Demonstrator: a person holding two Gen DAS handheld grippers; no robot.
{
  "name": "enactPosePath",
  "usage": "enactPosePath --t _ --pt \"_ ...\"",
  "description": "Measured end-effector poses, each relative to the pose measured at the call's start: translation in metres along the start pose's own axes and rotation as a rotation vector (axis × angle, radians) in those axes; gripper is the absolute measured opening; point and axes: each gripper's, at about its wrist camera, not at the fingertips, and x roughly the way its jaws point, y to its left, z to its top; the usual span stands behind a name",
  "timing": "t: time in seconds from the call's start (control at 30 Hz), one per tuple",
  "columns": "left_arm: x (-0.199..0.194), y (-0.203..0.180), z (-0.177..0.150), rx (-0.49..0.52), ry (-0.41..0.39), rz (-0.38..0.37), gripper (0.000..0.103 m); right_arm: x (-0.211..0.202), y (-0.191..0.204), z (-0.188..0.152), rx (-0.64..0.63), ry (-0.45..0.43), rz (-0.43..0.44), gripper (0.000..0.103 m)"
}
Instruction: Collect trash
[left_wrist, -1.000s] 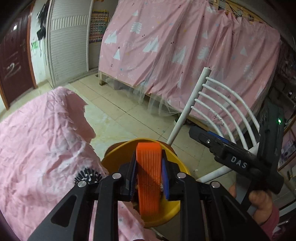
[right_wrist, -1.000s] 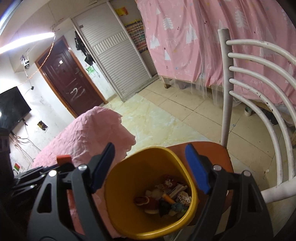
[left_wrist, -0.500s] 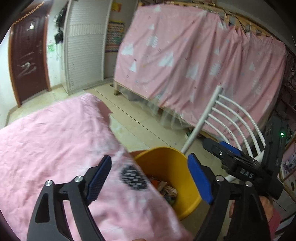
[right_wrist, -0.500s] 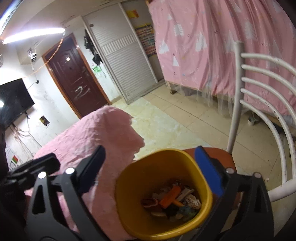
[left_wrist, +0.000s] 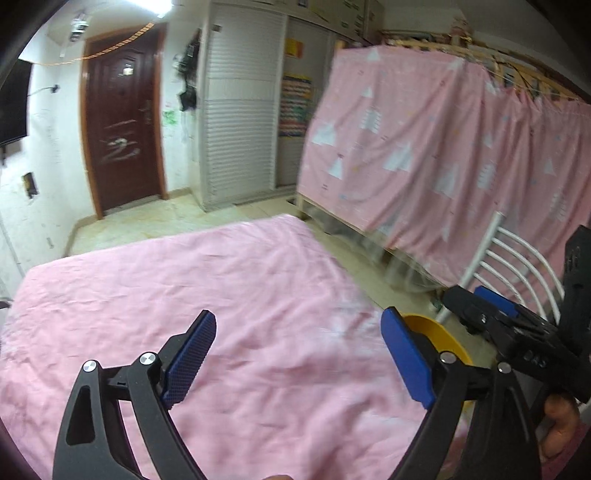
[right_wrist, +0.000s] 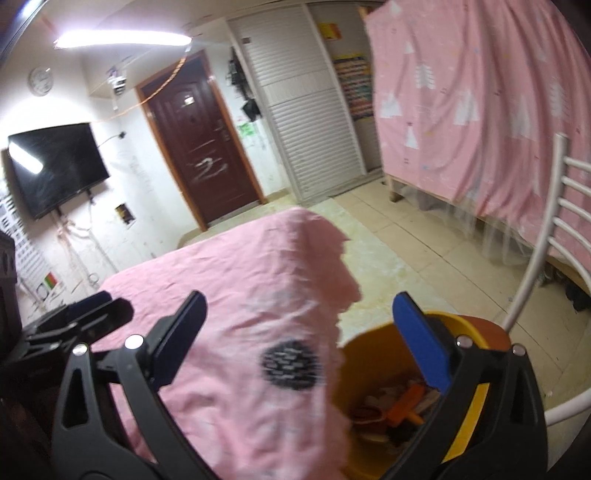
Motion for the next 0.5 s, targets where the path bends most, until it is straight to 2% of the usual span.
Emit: enactPosePath --t 0.27,0.5 --pt "-0.018 0.06 -0.002 -0.068 -0.035 0.103 0.085 0.021 0.066 -0.003 -0.11 0.031 0.065 0.097" --pt "-0.035 0.103 -0.006 -0.124 -0.055 0.165 0.085 0.034 0.106 -0.001 -0.175 0.049 0.104 0.097"
